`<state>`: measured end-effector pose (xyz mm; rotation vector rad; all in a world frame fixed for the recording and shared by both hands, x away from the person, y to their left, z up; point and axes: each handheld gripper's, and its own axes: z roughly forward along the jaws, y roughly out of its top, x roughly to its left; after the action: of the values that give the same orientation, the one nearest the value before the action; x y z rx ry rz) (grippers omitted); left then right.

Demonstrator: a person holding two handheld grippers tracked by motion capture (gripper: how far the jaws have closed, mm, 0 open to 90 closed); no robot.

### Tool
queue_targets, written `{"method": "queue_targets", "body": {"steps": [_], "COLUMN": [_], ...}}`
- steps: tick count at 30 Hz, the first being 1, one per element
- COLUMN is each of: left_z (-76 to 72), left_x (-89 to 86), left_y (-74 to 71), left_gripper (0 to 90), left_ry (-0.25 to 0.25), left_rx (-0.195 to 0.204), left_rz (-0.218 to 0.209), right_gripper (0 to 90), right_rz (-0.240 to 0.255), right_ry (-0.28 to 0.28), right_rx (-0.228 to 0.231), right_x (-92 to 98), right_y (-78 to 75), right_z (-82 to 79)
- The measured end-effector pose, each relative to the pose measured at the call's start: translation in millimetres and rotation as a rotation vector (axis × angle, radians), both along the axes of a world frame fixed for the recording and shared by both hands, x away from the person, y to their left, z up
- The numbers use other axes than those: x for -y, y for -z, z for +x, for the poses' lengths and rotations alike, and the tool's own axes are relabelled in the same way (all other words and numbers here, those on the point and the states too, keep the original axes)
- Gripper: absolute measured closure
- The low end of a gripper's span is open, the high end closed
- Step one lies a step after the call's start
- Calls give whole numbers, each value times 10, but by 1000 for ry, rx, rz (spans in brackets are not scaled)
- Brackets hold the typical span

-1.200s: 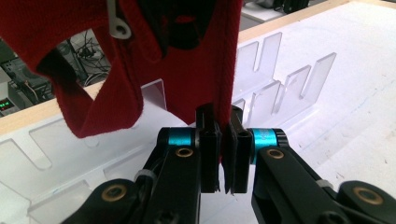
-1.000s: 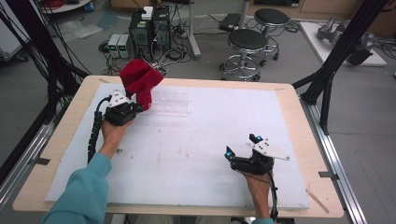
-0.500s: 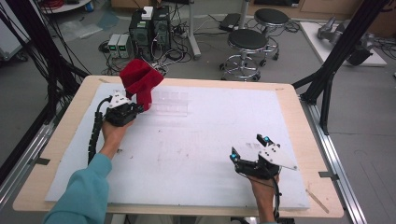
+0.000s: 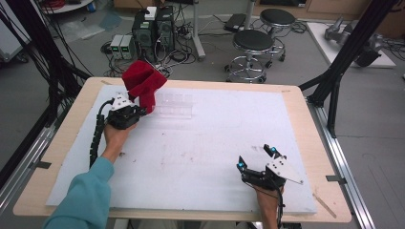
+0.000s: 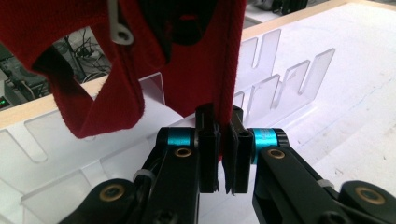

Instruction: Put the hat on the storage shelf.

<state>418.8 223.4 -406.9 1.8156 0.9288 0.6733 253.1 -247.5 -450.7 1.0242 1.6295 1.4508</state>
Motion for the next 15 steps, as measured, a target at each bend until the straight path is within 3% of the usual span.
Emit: {"method": "queue_targets", "body": {"steps": [2,3,5,10,14,15], "left_z": [5,6,1,-16,-15,-19], "left_x": [11,20,27,48,42,12], "left_y": [17,27,40,20,38,30], "left_gripper": [818,745,692,587,390,342], "left_ry": [0,-9,0,-10,-31,-23], "left_rx": [-24,-35,-50,-54,-95,-113], "left_rz": [3,10,15,9,-9,13], "right_gripper": [6,6,6,6,6,6], "right_rz": [4,5,3,3,19,19], "right_ry": [-2,-1,-2,-3,-3,-4], "right_rx": [-5,4,6,5,3,7], "right_x": [5,8,7,7,18,23], "right_y": [6,7,10,13,15,16], "right_z": [-2,-3,-6,-8,-10,-9]}}
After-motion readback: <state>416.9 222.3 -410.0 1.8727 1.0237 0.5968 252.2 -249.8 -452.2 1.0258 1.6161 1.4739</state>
